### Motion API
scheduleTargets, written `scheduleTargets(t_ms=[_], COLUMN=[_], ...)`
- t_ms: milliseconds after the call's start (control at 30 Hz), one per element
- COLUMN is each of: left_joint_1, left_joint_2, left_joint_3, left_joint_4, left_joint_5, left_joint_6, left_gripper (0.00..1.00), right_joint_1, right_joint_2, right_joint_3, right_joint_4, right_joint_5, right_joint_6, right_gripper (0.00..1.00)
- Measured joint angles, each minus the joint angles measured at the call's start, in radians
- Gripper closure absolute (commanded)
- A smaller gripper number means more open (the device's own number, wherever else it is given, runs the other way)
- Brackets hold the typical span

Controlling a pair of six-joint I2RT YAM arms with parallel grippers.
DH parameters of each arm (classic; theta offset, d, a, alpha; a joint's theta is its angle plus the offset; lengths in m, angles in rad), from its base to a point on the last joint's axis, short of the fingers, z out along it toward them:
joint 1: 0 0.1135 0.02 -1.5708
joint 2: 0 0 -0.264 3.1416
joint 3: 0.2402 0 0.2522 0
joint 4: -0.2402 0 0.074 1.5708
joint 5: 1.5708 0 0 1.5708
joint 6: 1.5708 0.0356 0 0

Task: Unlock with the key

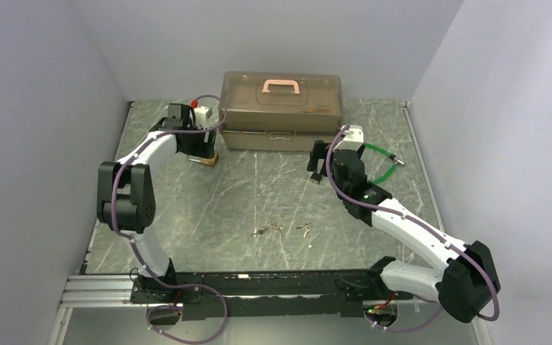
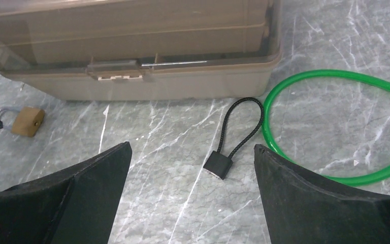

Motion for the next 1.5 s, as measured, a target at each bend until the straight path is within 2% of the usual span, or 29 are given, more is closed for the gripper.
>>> scheduleTargets(t_ms=[167,300,600,667,833,1033,1167,1333,1500], left_joint_1=[-0.008,-0.025,-0.038,-0.038,-0.040,-0.046,-0.055,-0.079,-0.143], left_joint_2=[0.116,0.190,0.276,0.280,0.280,0.280,0.247,0.141,0.014], left_joint_3=[0.111,0.184,0.239,0.240,0.240,0.235,0.180,0.029,-0.135], left_joint_4=[-0.027,-0.066,-0.143,-0.147,-0.148,-0.145,-0.097,-0.059,-0.059], left_joint_5=[-0.046,-0.065,-0.069,-0.060,-0.060,-0.071,-0.087,-0.097,-0.075], left_joint_6=[0.000,-0.005,-0.044,-0.056,-0.069,-0.066,-0.058,-0.030,0.012], left_gripper=[0.25,0.24,0.25,0.28,0.46,0.52,0.55,0.57,0.57], right_joint_1=[0.000,-0.005,-0.016,-0.017,-0.017,-0.031,-0.087,-0.183,-0.296], right_joint_2=[-0.039,-0.066,-0.092,-0.102,-0.117,-0.116,-0.100,-0.046,0.085], right_joint_3=[-0.024,-0.042,-0.066,-0.071,-0.081,-0.096,-0.096,-0.088,-0.030], right_joint_4=[0.036,0.068,0.106,0.113,0.133,0.140,0.141,0.129,0.082], right_joint_5=[0.026,0.037,0.054,0.054,0.055,0.055,0.040,-0.010,-0.084], right_joint_6=[-0.009,-0.014,-0.028,-0.032,-0.041,-0.041,-0.022,0.029,0.089], right_gripper=[0.10,0.10,0.11,0.11,0.12,0.12,0.13,0.12,0.06])
